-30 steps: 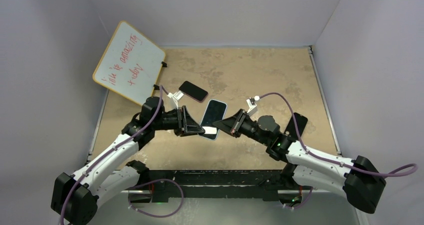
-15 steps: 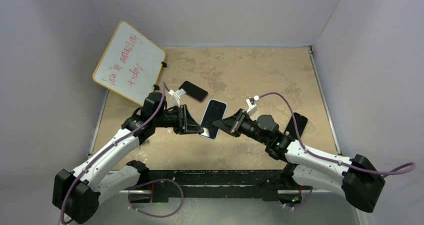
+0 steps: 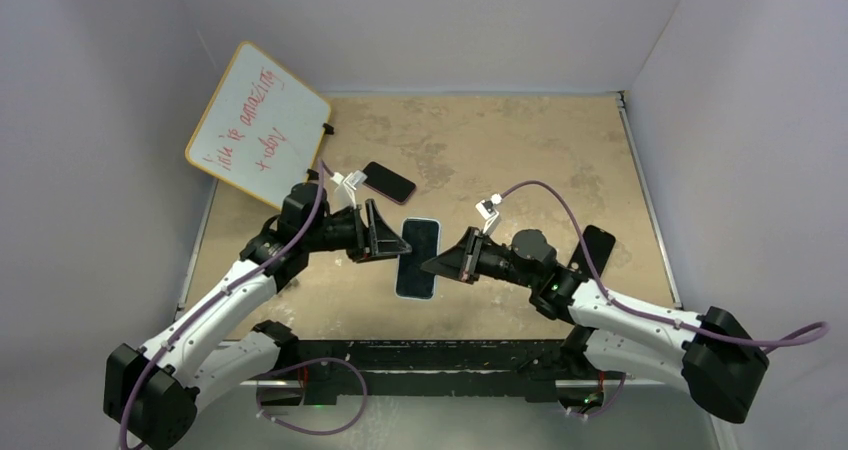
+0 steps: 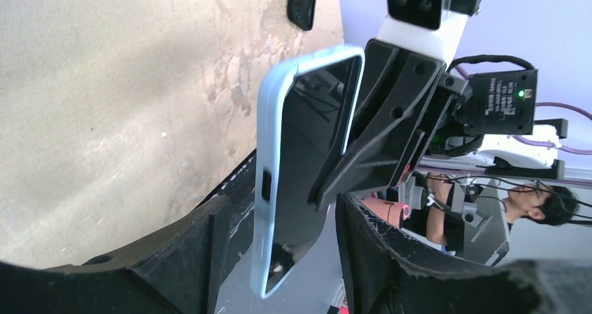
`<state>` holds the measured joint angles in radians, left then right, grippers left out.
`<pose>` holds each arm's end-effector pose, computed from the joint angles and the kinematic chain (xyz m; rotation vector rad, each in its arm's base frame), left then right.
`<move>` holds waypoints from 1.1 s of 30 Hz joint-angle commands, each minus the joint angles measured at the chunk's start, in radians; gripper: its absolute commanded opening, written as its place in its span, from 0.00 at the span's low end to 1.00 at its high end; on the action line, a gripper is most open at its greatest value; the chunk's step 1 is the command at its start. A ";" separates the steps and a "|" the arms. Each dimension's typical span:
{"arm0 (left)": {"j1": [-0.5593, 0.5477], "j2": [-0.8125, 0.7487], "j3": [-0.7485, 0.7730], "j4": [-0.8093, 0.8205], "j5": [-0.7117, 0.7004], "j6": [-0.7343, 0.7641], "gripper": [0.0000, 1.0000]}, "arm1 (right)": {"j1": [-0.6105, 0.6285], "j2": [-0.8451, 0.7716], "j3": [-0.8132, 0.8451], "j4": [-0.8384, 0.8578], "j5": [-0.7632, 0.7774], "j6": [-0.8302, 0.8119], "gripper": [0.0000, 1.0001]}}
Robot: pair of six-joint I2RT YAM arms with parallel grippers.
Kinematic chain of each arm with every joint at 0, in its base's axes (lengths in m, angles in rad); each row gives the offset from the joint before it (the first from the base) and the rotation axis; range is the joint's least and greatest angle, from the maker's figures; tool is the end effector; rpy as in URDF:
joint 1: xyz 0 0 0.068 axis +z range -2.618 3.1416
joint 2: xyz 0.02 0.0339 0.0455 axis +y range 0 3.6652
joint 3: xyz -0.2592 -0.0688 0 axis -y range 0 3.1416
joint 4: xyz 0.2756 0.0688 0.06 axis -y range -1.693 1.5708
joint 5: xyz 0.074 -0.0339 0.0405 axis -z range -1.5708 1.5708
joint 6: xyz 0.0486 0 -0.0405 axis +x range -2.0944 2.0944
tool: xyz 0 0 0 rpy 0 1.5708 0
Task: Put the phone into the phone case
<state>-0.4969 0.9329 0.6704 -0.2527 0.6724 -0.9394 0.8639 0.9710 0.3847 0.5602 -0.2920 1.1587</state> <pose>0.2008 -0.1433 0.2530 -0.0479 2.3637 -1.4982 0.1563 0.2045 0.2218 0.0098 1.9213 1.7188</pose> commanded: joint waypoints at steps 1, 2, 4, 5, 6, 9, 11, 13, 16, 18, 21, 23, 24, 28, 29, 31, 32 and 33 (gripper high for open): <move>0.008 0.024 -0.022 0.137 0.033 -0.053 0.58 | 0.003 0.018 0.022 0.252 -0.145 -0.007 0.00; 0.008 0.029 -0.029 0.153 0.038 -0.057 0.58 | 0.003 0.022 0.018 0.273 -0.154 -0.002 0.00; 0.008 0.031 -0.045 0.188 0.048 -0.075 0.58 | 0.002 0.024 0.021 0.279 -0.164 -0.001 0.00; 0.008 0.030 -0.054 0.210 0.053 -0.088 0.58 | 0.003 0.027 0.025 0.276 -0.171 -0.005 0.00; 0.008 0.030 -0.065 0.232 0.060 -0.104 0.58 | 0.003 0.032 0.032 0.273 -0.180 -0.010 0.00; 0.008 0.024 -0.102 0.334 0.078 -0.161 0.50 | 0.003 0.053 0.050 0.272 -0.211 -0.013 0.00; 0.008 0.016 -0.124 0.385 0.088 -0.200 0.30 | 0.003 0.063 0.057 0.246 -0.206 -0.012 0.00; 0.008 0.006 -0.143 0.423 0.088 -0.233 0.13 | 0.003 0.063 0.063 0.210 -0.190 -0.019 0.12; 0.008 -0.012 -0.176 0.487 0.081 -0.290 0.00 | 0.003 0.051 0.064 0.179 -0.170 -0.021 0.39; 0.008 -0.021 -0.192 0.531 0.071 -0.317 0.00 | 0.003 0.041 0.057 0.166 -0.171 -0.018 0.54; 0.008 -0.029 -0.196 0.569 0.046 -0.325 0.00 | 0.004 0.020 0.033 0.119 -0.177 -0.015 0.65; 0.008 -0.035 -0.196 0.588 0.029 -0.320 0.00 | 0.004 0.005 0.021 0.075 -0.174 -0.018 0.67; 0.008 -0.035 -0.196 0.596 0.021 -0.314 0.00 | 0.004 -0.001 0.016 0.067 -0.175 -0.014 0.67; 0.008 -0.041 -0.197 0.608 -0.021 -0.284 0.00 | 0.004 -0.012 0.010 0.049 -0.194 0.006 0.64; 0.008 -0.044 -0.199 0.621 -0.029 -0.282 0.00 | 0.004 -0.012 0.013 0.039 -0.201 0.011 0.64; 0.008 -0.045 -0.201 0.646 -0.038 -0.285 0.00 | 0.004 -0.006 0.017 0.031 -0.216 0.016 0.66; 0.008 -0.044 -0.201 0.656 -0.043 -0.287 0.00 | 0.004 -0.002 0.016 0.030 -0.221 0.020 0.66; 0.008 -0.041 -0.201 0.662 -0.044 -0.288 0.00 | 0.003 0.002 0.017 0.028 -0.226 0.022 0.65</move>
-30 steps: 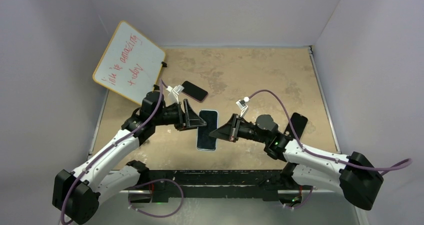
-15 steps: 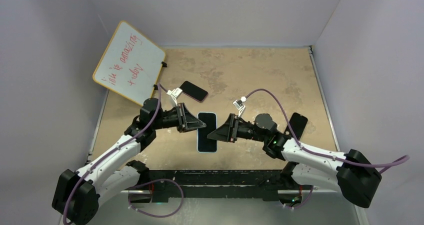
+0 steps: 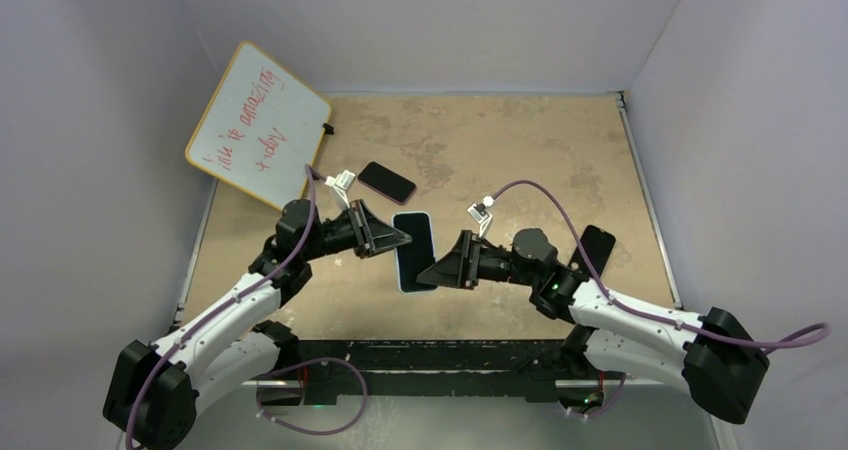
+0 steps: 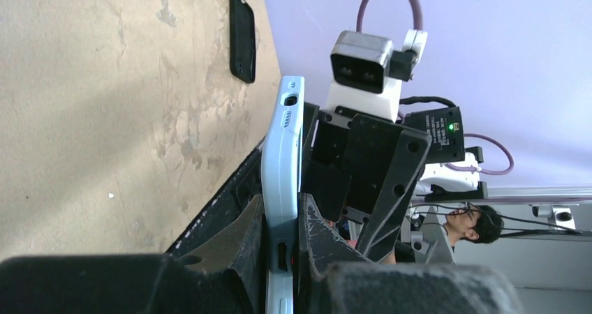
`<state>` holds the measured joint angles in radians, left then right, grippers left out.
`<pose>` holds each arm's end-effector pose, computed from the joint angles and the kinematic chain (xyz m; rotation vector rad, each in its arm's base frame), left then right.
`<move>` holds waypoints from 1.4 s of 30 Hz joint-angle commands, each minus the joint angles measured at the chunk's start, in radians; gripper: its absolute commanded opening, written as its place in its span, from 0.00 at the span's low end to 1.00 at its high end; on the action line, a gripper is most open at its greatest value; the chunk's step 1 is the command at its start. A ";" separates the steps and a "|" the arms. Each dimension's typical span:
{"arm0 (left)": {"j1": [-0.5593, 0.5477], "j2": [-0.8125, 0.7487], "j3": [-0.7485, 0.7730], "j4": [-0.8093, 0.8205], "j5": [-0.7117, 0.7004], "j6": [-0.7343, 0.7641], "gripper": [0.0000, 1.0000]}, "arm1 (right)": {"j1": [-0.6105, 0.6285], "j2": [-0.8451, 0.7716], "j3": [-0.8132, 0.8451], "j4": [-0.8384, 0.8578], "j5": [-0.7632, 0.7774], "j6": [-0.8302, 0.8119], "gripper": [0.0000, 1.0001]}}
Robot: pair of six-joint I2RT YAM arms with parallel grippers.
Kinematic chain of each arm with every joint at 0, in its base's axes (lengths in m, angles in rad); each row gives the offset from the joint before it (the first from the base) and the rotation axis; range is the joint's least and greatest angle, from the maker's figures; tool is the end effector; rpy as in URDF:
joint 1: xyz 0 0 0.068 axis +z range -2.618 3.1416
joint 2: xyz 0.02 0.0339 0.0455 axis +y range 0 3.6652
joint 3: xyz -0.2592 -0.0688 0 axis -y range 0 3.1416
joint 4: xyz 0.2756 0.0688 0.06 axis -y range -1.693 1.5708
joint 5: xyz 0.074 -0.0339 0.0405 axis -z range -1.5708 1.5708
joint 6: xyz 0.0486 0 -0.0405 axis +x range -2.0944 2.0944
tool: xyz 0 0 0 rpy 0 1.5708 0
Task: Put the phone into the phone case
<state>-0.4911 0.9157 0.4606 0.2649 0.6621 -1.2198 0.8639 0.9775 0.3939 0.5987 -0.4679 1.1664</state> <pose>0.2031 -0.1425 0.2306 -0.1852 2.1042 -1.7248 0.1493 0.2085 0.2284 -0.1664 1.9278 1.8585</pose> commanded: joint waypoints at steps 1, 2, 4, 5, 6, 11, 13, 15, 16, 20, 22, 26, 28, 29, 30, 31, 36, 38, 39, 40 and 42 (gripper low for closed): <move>0.002 -0.020 0.009 0.147 -0.034 -0.006 0.00 | 0.003 -0.003 0.009 -0.015 -0.054 0.016 0.63; 0.003 -0.013 0.011 0.146 -0.035 -0.002 0.00 | 0.004 -0.001 0.012 -0.018 -0.056 0.015 0.59; 0.003 -0.002 0.012 0.138 -0.036 0.016 0.00 | 0.004 -0.005 0.015 -0.035 -0.049 0.015 0.46; 0.003 0.002 0.013 0.129 -0.041 0.027 0.00 | 0.004 -0.011 0.018 -0.050 -0.038 0.015 0.39; 0.003 0.004 0.014 0.109 -0.049 0.041 0.00 | 0.004 -0.016 0.021 -0.071 -0.024 0.015 0.32; 0.003 0.008 0.089 -0.113 -0.105 0.227 0.00 | 0.004 -0.049 0.019 -0.138 0.051 0.036 0.00; 0.002 0.015 0.111 -0.167 -0.104 0.271 0.00 | 0.004 -0.049 0.015 -0.130 0.075 0.039 0.00; 0.004 0.025 0.121 -0.178 -0.083 0.292 0.00 | 0.004 -0.042 0.013 -0.112 0.084 0.038 0.00; 0.003 0.029 0.123 -0.182 -0.071 0.296 0.00 | 0.004 -0.038 0.011 -0.105 0.088 0.037 0.00; 0.003 0.033 0.150 -0.248 -0.080 0.344 0.30 | 0.004 -0.062 0.006 -0.134 0.151 0.016 0.00; 0.004 0.030 0.178 -0.336 -0.117 0.393 0.45 | 0.004 -0.084 0.000 -0.166 0.175 0.020 0.00; 0.003 0.030 0.249 -0.476 -0.189 0.494 0.81 | 0.001 -0.108 0.054 -0.309 0.256 -0.028 0.00; 0.003 0.032 0.282 -0.537 -0.222 0.552 0.85 | 0.000 -0.095 0.091 -0.384 0.298 -0.073 0.00; 0.003 0.033 0.296 -0.566 -0.241 0.574 0.86 | -0.002 -0.086 0.108 -0.423 0.324 -0.091 0.00; 0.003 0.034 0.309 -0.590 -0.257 0.598 0.87 | -0.008 -0.076 0.127 -0.456 0.347 -0.110 0.00; 0.003 0.034 0.320 -0.615 -0.270 0.621 0.87 | -0.016 -0.062 0.147 -0.496 0.370 -0.138 0.00; 0.004 0.054 0.356 -0.713 -0.302 0.767 0.89 | -0.139 0.055 0.256 -0.581 0.401 -0.297 0.00; 0.004 0.067 0.356 -0.747 -0.318 0.822 0.89 | -0.220 0.122 0.308 -0.594 0.380 -0.387 0.00; 0.004 0.071 0.356 -0.764 -0.332 0.847 0.89 | -0.244 0.168 0.341 -0.606 0.363 -0.436 0.00; 0.004 0.074 0.356 -0.783 -0.348 0.866 0.89 | -0.283 0.212 0.380 -0.627 0.344 -0.472 0.00; 0.003 0.065 0.348 -0.794 -0.397 0.868 0.90 | -0.363 0.306 0.444 -0.631 0.268 -0.539 0.00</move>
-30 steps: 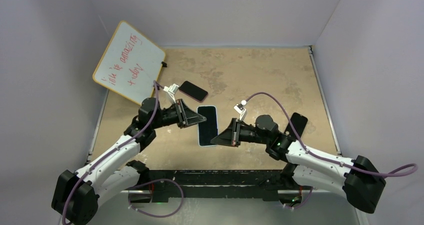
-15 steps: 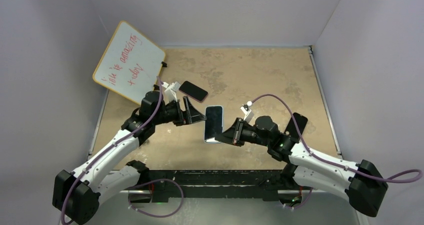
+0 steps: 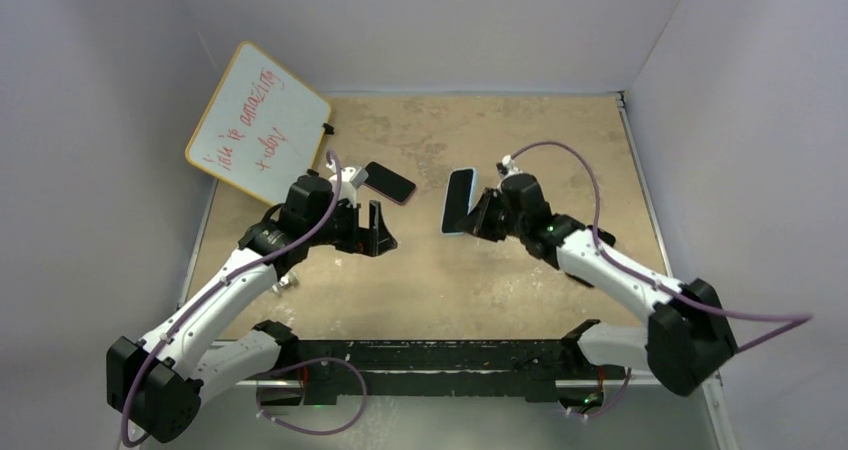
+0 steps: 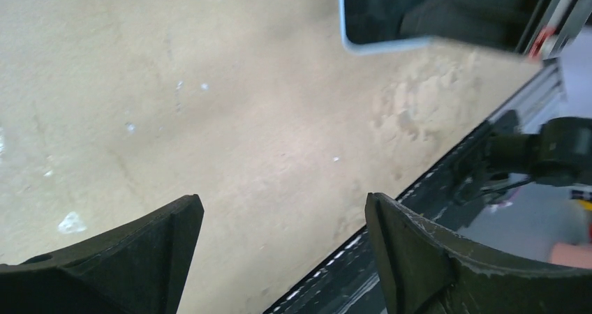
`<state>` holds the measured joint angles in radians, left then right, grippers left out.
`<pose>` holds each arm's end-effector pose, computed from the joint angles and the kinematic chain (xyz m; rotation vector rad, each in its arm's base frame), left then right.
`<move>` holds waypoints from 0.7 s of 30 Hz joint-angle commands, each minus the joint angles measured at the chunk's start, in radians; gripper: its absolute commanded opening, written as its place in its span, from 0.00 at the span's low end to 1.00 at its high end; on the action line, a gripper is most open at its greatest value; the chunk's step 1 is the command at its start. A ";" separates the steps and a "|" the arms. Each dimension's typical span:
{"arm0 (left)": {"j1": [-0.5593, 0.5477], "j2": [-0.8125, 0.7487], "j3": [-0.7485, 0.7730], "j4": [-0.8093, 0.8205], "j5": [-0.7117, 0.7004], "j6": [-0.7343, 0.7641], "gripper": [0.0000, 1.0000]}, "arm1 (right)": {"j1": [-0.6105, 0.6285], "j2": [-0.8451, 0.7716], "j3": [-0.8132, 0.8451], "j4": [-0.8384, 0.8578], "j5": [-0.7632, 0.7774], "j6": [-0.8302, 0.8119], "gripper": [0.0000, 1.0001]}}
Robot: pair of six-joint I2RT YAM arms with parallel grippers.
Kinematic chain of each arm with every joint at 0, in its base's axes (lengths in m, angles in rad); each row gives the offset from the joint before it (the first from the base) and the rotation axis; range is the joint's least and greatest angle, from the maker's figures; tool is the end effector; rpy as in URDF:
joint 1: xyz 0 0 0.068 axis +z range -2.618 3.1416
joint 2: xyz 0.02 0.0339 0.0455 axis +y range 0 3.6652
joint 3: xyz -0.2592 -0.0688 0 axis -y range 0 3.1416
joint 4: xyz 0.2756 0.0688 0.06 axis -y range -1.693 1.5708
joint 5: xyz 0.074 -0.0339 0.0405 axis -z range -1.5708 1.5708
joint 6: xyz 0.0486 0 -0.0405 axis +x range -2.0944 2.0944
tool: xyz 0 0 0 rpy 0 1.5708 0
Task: Put the phone into the phone case
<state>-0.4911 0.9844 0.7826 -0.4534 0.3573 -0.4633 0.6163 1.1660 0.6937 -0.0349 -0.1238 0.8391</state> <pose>0.2154 -0.1345 0.2601 0.2395 2.3249 -0.9002 0.2393 0.1768 0.2204 0.1676 2.2316 0.9787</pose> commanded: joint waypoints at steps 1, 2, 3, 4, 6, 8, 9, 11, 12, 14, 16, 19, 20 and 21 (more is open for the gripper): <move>0.003 -0.012 0.020 -0.067 -0.093 0.110 0.90 | -0.163 0.162 0.174 0.005 -0.111 -0.241 0.00; 0.003 -0.020 0.014 -0.054 -0.088 0.107 0.90 | -0.195 0.209 0.201 0.006 -0.140 -0.269 0.00; 0.003 -0.027 0.009 -0.046 -0.091 0.105 0.90 | -0.227 0.251 0.238 0.006 -0.165 -0.300 0.00; 0.003 -0.032 0.008 -0.047 -0.099 0.103 0.90 | -0.253 0.294 0.263 0.006 -0.182 -0.315 0.00; 0.003 -0.036 0.016 -0.065 -0.109 0.106 0.90 | -0.313 0.380 0.308 0.003 -0.215 -0.324 0.00; 0.002 -0.048 0.017 -0.069 -0.113 0.109 0.91 | -0.369 0.443 0.331 0.028 -0.278 -0.306 0.00; 0.002 -0.054 0.016 -0.065 -0.115 0.108 0.91 | -0.389 0.470 0.342 0.043 -0.301 -0.299 0.00; 0.002 -0.064 0.014 -0.061 -0.116 0.109 0.91 | -0.419 0.525 0.370 0.047 -0.310 -0.300 0.00; 0.003 -0.065 0.014 -0.061 -0.119 0.109 0.91 | -0.429 0.553 0.383 0.044 -0.321 -0.304 0.00; 0.003 -0.063 0.015 -0.062 -0.121 0.110 0.91 | -0.445 0.601 0.406 0.040 -0.344 -0.311 0.00; 0.002 -0.058 0.016 -0.064 -0.117 0.110 0.92 | -0.456 0.647 0.441 -0.015 -0.344 -0.336 0.05; 0.002 -0.055 0.018 -0.067 -0.115 0.112 0.92 | -0.462 0.669 0.461 -0.070 -0.284 -0.359 0.18; 0.003 -0.055 0.020 -0.068 -0.118 0.112 0.92 | -0.466 0.664 0.459 -0.077 -0.272 -0.355 0.22; 0.003 -0.056 0.021 -0.070 -0.124 0.111 0.92 | -0.470 0.657 0.455 -0.080 -0.262 -0.352 0.29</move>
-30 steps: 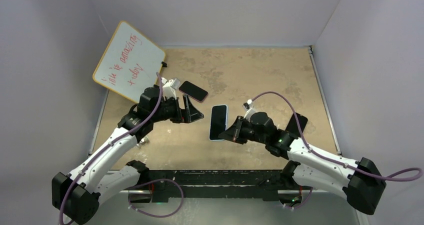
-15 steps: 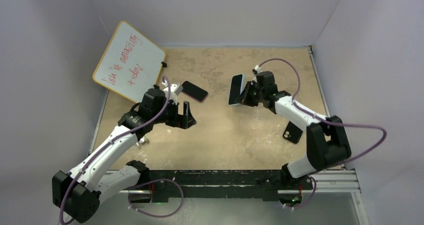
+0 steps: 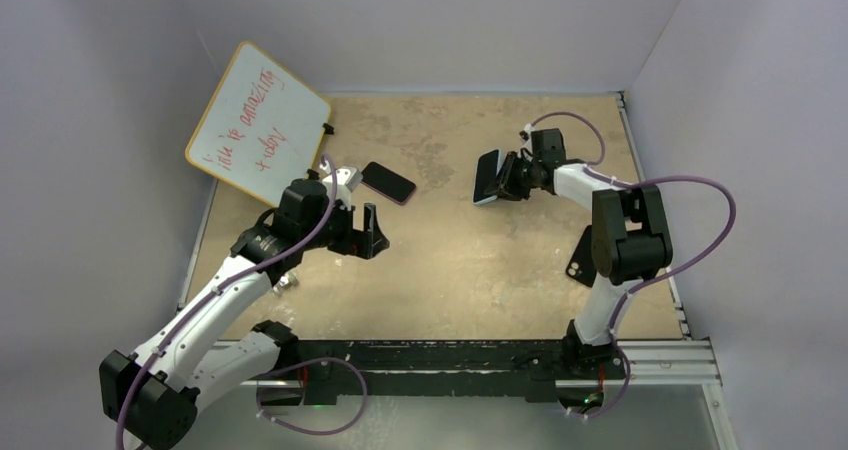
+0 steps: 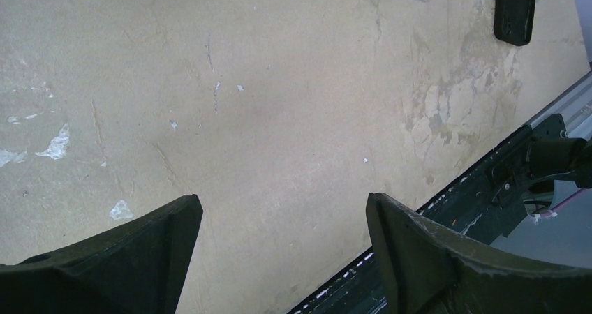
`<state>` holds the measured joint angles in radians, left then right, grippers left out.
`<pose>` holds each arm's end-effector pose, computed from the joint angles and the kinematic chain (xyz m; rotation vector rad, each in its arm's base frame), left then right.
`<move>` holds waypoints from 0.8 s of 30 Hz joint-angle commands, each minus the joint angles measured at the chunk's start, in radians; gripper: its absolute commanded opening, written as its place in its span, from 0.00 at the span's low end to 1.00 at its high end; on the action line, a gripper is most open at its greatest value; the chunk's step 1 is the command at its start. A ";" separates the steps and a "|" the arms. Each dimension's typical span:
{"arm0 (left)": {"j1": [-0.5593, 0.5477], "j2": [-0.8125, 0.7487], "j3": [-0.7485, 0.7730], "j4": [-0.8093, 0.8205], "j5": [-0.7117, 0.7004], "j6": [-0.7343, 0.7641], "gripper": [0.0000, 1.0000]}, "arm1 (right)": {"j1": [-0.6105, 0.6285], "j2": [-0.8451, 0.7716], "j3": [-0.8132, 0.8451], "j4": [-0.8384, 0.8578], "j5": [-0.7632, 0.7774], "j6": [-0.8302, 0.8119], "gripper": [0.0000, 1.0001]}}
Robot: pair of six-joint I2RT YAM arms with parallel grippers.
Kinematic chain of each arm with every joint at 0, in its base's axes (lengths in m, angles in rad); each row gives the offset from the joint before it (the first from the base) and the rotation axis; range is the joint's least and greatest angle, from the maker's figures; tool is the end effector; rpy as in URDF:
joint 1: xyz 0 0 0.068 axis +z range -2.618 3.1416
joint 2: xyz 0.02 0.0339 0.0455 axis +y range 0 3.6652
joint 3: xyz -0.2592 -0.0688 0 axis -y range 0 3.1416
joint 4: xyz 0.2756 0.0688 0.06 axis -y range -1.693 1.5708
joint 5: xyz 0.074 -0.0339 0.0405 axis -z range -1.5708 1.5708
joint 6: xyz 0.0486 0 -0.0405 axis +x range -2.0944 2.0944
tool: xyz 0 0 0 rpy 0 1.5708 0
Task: Put the phone into the phone case
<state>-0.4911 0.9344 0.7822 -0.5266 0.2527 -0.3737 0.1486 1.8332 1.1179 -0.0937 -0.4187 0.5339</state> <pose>0.2074 -0.1247 0.2635 0.2778 2.3162 -0.7351 0.4088 0.0812 0.1427 0.2631 2.4317 0.8145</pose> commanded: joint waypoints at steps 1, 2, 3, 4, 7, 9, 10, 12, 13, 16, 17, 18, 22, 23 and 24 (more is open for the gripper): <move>0.002 -0.009 0.022 0.001 -0.028 0.020 0.92 | -0.005 -0.017 0.028 -0.027 0.048 -0.044 0.34; 0.002 -0.010 0.023 -0.001 -0.037 0.019 0.92 | -0.008 -0.022 0.031 -0.039 0.067 -0.045 0.38; 0.002 -0.013 0.024 -0.002 -0.046 0.018 0.93 | -0.011 -0.025 0.039 -0.060 0.090 -0.051 0.39; 0.002 -0.015 0.025 -0.004 -0.053 0.017 0.93 | -0.014 -0.025 0.050 -0.084 0.117 -0.062 0.40; 0.002 -0.020 0.027 -0.007 -0.063 0.016 0.93 | -0.025 -0.022 0.089 -0.149 0.177 -0.085 0.43; 0.003 -0.022 0.027 -0.008 -0.063 0.016 0.93 | -0.027 -0.027 0.109 -0.189 0.214 -0.091 0.47; 0.003 -0.023 0.026 -0.008 -0.063 0.016 0.93 | -0.027 -0.033 0.116 -0.211 0.231 -0.094 0.50; 0.002 -0.025 0.027 -0.009 -0.063 0.016 0.93 | -0.027 -0.052 0.125 -0.253 0.277 -0.087 0.54; 0.002 -0.025 0.027 -0.009 -0.063 0.016 0.93 | -0.027 -0.063 0.129 -0.280 0.304 -0.076 0.56; 0.003 -0.027 0.026 -0.009 -0.059 0.018 0.94 | -0.027 -0.099 0.139 -0.397 0.440 -0.001 0.59; 0.002 -0.028 0.026 -0.009 -0.056 0.019 0.94 | -0.027 -0.114 0.138 -0.441 0.501 0.034 0.59; 0.002 -0.029 0.026 -0.008 -0.055 0.019 0.94 | -0.027 -0.129 0.137 -0.482 0.552 0.067 0.58; 0.002 -0.026 0.026 -0.006 -0.046 0.021 0.94 | -0.029 -0.198 0.104 -0.600 0.703 0.154 0.47; 0.002 -0.026 0.026 -0.006 -0.045 0.021 0.94 | -0.029 -0.221 0.084 -0.607 0.733 0.170 0.47; 0.002 -0.026 0.027 -0.006 -0.044 0.022 0.94 | -0.030 -0.256 0.065 -0.608 0.763 0.185 0.47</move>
<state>-0.4911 0.9226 0.7822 -0.5442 0.2043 -0.3737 0.1234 1.6836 1.2171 -0.5663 0.1379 0.6106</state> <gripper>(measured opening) 0.934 0.478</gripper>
